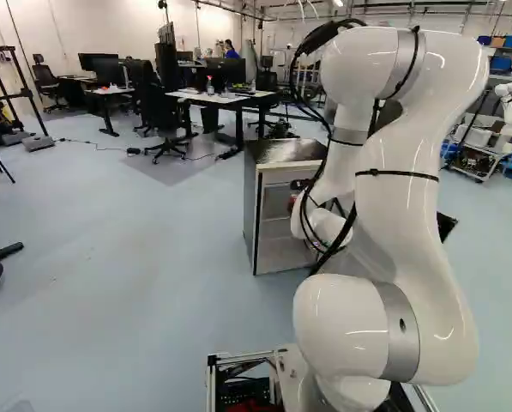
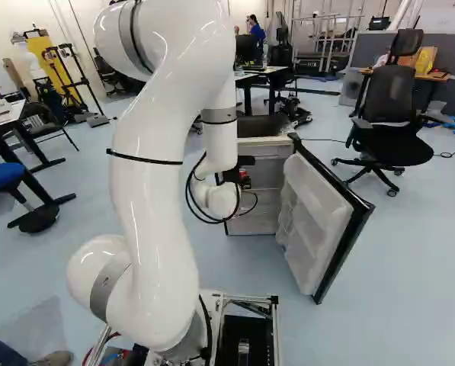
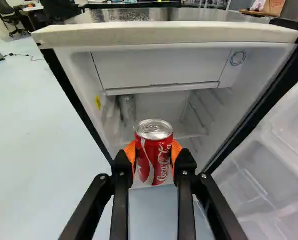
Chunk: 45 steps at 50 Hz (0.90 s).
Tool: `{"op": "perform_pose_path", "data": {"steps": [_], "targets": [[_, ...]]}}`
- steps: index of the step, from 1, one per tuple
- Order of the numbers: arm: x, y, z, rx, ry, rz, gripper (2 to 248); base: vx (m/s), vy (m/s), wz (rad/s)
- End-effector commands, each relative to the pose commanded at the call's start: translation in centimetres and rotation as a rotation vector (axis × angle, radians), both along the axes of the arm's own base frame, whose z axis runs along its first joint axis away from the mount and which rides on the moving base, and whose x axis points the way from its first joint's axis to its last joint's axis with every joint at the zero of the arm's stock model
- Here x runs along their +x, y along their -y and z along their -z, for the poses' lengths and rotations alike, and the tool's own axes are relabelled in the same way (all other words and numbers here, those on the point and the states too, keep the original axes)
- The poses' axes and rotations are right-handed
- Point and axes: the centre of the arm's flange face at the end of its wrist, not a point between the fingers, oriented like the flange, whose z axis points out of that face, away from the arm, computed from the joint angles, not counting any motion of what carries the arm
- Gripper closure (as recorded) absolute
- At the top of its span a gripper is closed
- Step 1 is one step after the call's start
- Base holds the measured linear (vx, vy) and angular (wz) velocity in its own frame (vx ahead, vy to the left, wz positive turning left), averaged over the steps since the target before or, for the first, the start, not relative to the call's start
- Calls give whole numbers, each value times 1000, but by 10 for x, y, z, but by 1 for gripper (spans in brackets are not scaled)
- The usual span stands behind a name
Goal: Grab a drink from the fridge
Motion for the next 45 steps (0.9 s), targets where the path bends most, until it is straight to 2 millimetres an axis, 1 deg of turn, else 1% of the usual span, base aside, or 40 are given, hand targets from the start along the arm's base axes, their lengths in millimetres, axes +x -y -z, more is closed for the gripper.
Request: {"op": "perform_pose_path", "data": {"steps": [45], "targets": [[-9, -2, -49, -28, 85, 0, 159, 0, 0, 0]]}}
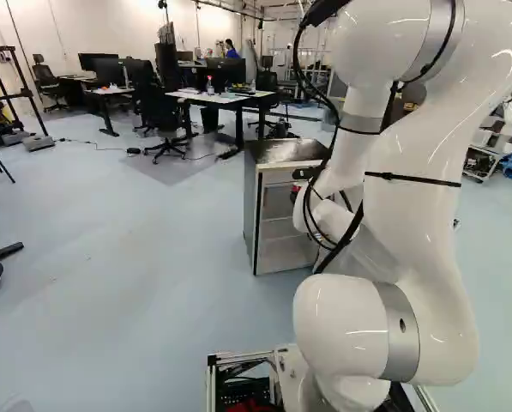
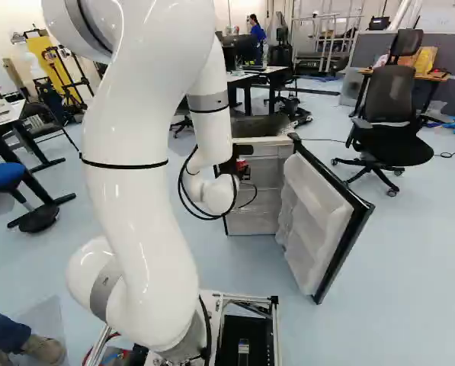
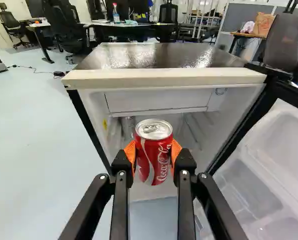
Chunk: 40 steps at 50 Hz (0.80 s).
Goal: Grab a drink from the fridge
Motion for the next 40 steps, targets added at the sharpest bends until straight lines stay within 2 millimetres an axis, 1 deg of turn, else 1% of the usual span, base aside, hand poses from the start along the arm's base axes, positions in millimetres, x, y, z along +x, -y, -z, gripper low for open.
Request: {"op": "perform_pose_path", "data": {"steps": [22, 40], "targets": [[-3, -1, -22, -15, 40, 0, 159, 0, 0, 0], [2, -1, -40, -28, 84, -4, 159, 0, 0, 0]]}}
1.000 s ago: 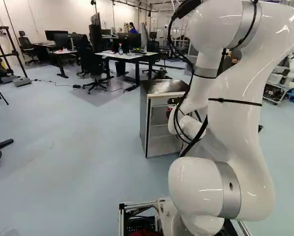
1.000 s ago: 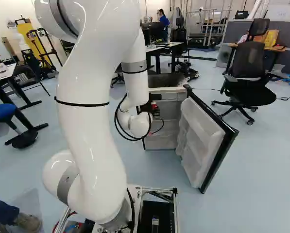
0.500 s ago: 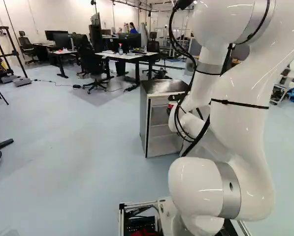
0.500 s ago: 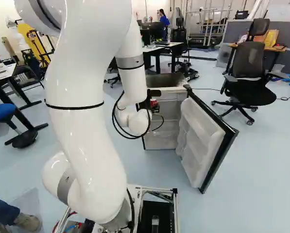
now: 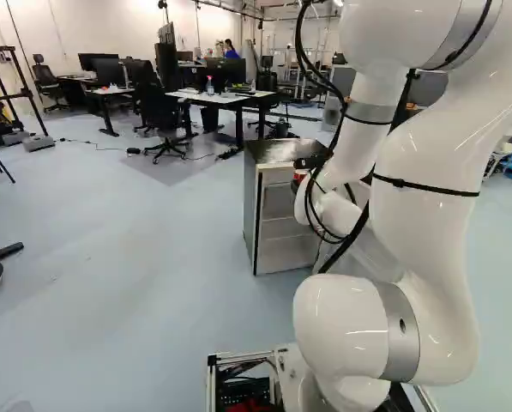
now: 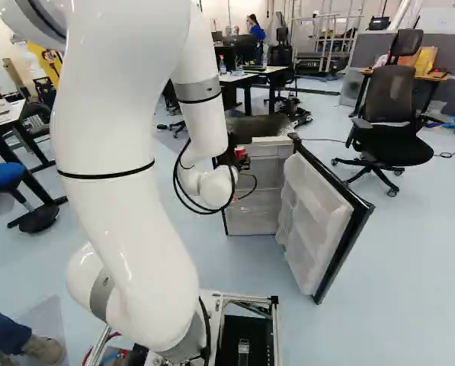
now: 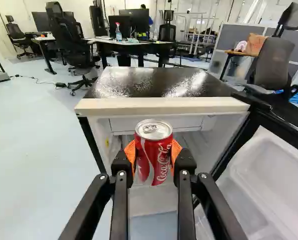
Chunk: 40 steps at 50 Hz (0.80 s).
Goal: Grab a drink from the fridge
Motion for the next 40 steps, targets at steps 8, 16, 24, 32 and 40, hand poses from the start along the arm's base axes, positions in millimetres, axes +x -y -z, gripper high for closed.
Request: {"op": "perform_pose_path", "data": {"steps": [8, 16, 24, 32, 40], "targets": [[4, 0, -8, -6, 20, -3, 159, 0, 0, 0], [9, 0, -15, -12, 34, -5, 159, 0, 0, 0], [13, 1, -22, -18, 47, -7, 159, 0, 0, 0], [18, 1, -29, -23, 59, -9, 159, 0, 0, 0], [23, 2, -36, -29, 70, -12, 159, 0, 0, 0]]}}
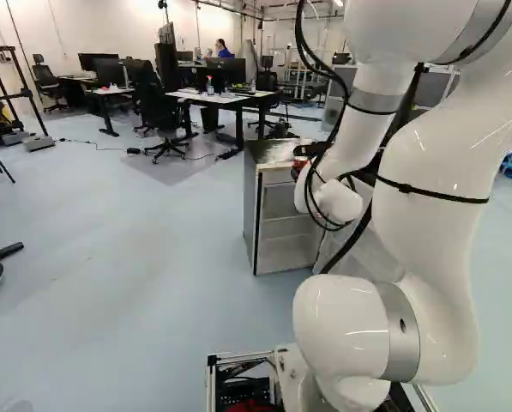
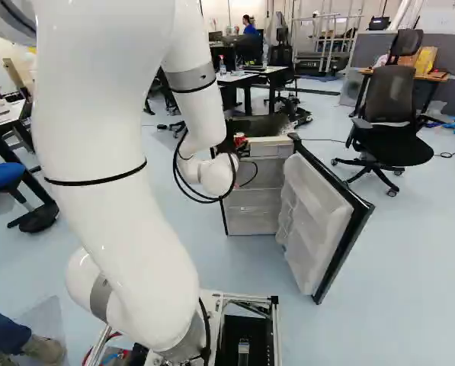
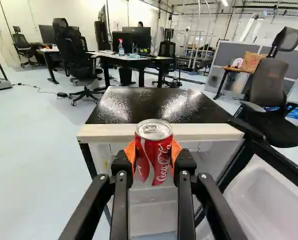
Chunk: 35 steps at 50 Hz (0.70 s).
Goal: Grab a drink from the fridge
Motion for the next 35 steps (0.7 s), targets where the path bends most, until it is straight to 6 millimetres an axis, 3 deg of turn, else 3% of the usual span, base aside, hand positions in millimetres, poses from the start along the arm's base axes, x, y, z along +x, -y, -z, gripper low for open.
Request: {"op": "perform_pose_path", "data": {"steps": [35], "targets": [[27, 2, -31, -23, 48, -10, 159, 0, 0, 0]]}}
